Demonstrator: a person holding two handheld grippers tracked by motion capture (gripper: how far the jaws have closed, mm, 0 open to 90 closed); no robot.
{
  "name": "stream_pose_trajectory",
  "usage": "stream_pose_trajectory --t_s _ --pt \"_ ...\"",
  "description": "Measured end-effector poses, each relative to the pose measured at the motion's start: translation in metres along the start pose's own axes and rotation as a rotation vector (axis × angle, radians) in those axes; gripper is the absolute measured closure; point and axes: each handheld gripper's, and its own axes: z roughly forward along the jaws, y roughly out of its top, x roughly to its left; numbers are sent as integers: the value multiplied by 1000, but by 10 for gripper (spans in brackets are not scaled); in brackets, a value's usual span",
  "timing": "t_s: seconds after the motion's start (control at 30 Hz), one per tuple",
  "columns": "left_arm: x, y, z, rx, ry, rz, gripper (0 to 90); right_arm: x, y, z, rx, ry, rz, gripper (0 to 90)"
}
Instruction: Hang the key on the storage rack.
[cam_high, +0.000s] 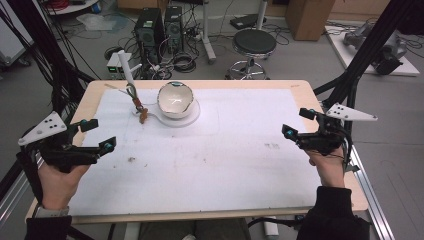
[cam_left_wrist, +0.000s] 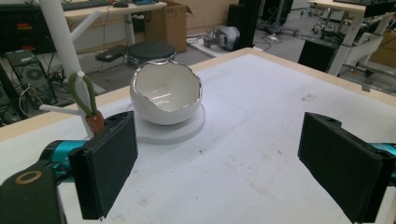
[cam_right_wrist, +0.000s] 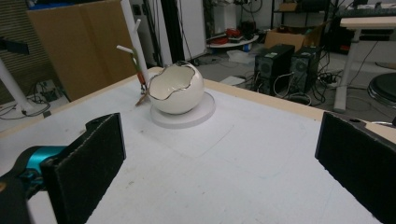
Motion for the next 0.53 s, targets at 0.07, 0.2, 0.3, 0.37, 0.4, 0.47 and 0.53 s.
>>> stream_pose_trajectory --t_s 0.07,0.2,0.3,0.37,0.4,0.47,0.53 --pt "0 -1 2 4 3 -1 124 0 -1 2 12 0 7 8" --pt "1 -1 5 5 4 -6 124 0 -3 3 22 3 5 8" --pt "0 -1 9 19 3 1 124 1 -4 2 24 -11 -11 8" --pt "0 -3 13 25 3 4 124 2 -4 1 13 -18 -6 8" --pt "0 -3 14 26 3 2 122 2 -4 1 10 -18 -1 8" --pt "1 -5 17 32 5 7 120 3 -4 1 12 -18 -3 8" --pt "2 -7 20 33 15 -2 105 5 -4 2 19 -18 -15 8"
